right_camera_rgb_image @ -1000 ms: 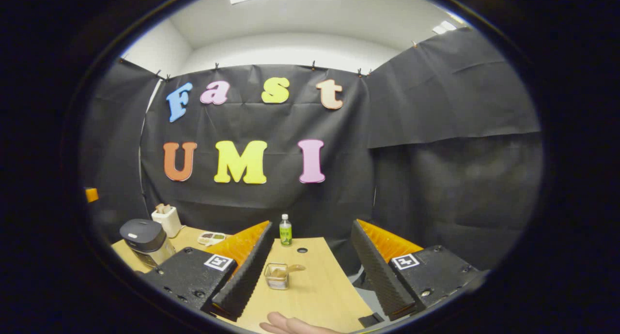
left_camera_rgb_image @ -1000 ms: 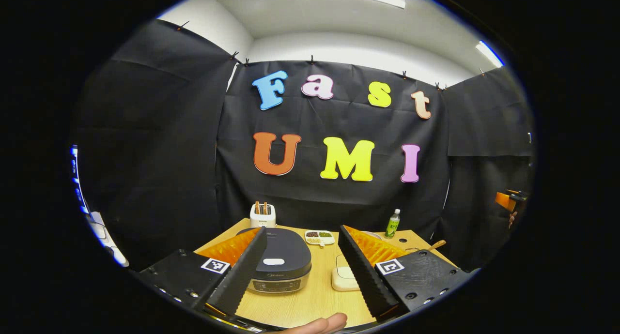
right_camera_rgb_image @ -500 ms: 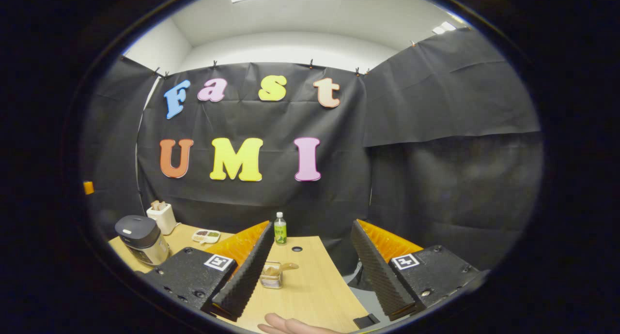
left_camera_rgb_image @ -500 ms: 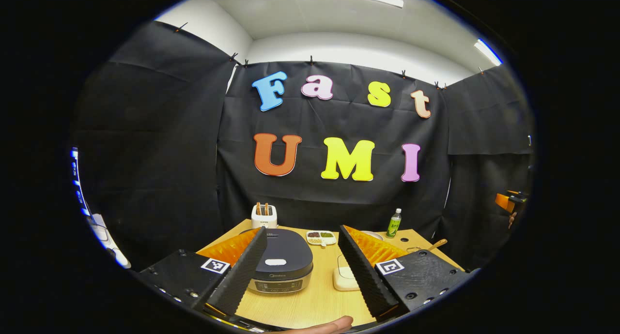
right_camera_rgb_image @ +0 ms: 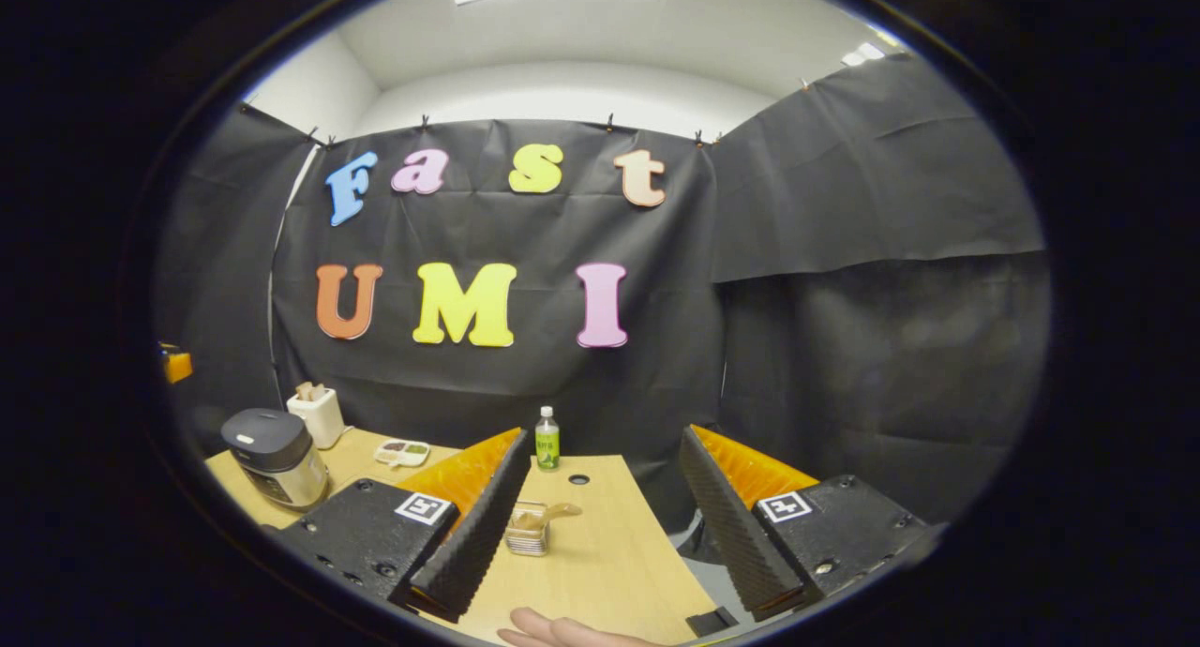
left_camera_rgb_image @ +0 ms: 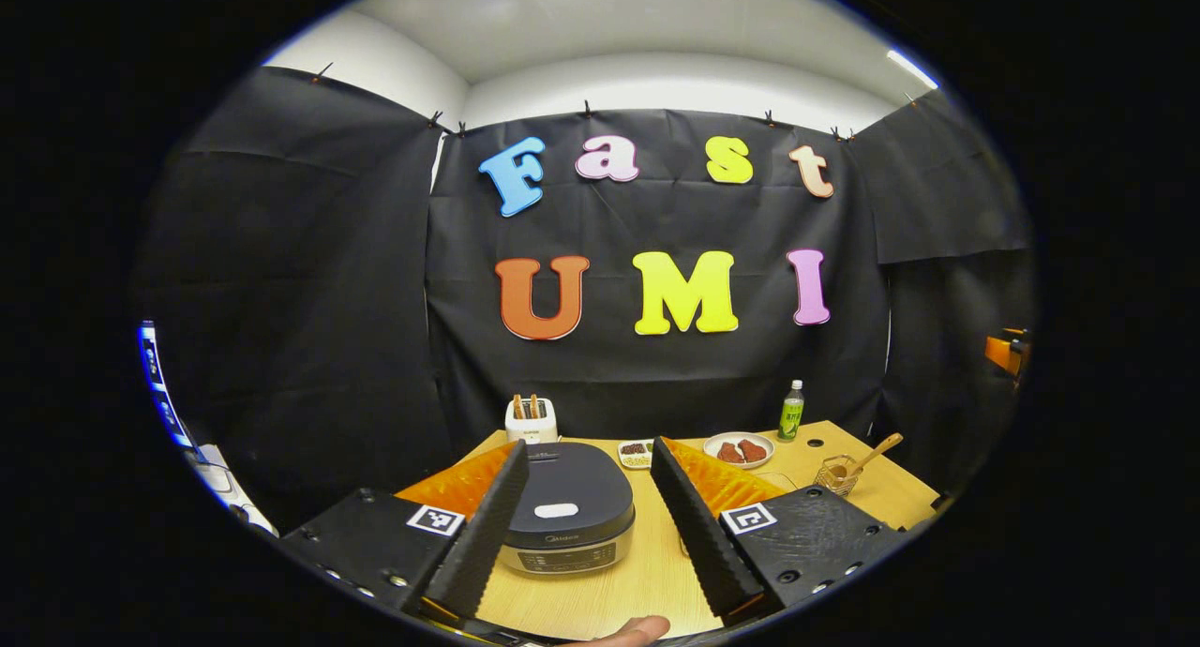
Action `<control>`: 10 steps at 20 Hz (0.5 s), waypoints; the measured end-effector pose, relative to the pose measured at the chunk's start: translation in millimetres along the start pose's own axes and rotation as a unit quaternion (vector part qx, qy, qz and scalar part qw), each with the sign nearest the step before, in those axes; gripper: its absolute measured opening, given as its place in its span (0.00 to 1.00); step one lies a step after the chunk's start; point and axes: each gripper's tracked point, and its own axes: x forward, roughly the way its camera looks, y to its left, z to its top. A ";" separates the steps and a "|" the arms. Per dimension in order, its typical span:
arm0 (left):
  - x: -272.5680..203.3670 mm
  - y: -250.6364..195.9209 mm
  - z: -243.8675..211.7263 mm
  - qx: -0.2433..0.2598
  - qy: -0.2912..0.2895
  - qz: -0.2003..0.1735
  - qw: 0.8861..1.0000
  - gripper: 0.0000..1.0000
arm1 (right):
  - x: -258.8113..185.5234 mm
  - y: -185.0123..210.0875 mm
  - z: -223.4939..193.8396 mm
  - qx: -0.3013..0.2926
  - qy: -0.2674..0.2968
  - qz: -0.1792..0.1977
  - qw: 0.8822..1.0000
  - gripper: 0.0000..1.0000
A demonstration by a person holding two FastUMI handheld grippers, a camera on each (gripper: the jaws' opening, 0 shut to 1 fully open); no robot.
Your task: Close the left gripper, press the button to open the rice cooker; take a wooden spoon from the chopstick holder with the right hand, scoop a spoonful of rice and pour it into the rice cooker, then put the wooden spoon back into the chopstick holder.
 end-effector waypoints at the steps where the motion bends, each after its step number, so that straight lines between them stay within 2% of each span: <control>1: 2.7 0.5 -4.2 -0.010 0.006 -0.001 1.000 0.81 | -0.2 0.6 0.3 0.001 -0.002 0.001 1.000 1.00; 3: 12.0 6.7 -10.8 -0.023 0.013 0.000 1.000 0.78 | 1.3 0.0 2.8 0.002 -0.012 -0.002 1.000 1.00; 4: 15.8 3.1 -13.6 -0.026 0.018 -0.011 0.999 0.78 | 1.3 -0.6 3.2 0.006 -0.020 -0.001 1.000 1.00; 6: 24.0 1.1 -23.5 -0.035 0.031 -0.023 0.999 0.61 | 2.3 3.4 10.1 0.010 -0.039 0.008 0.999 1.00; 7: 28.1 4.1 -28.9 -0.033 0.038 -0.019 0.999 0.39 | 2.8 0.9 10.5 0.018 -0.046 0.010 0.999 1.00; 9: 36.9 9.6 -38.8 -0.019 0.045 -0.010 0.999 0.39 | 2.1 2.7 11.4 0.044 -0.049 0.017 0.998 1.00; 10: 34.2 0.9 -48.4 -0.022 0.062 -0.023 0.998 0.55 | 1.9 6.4 11.7 0.053 -0.050 0.024 0.997 1.00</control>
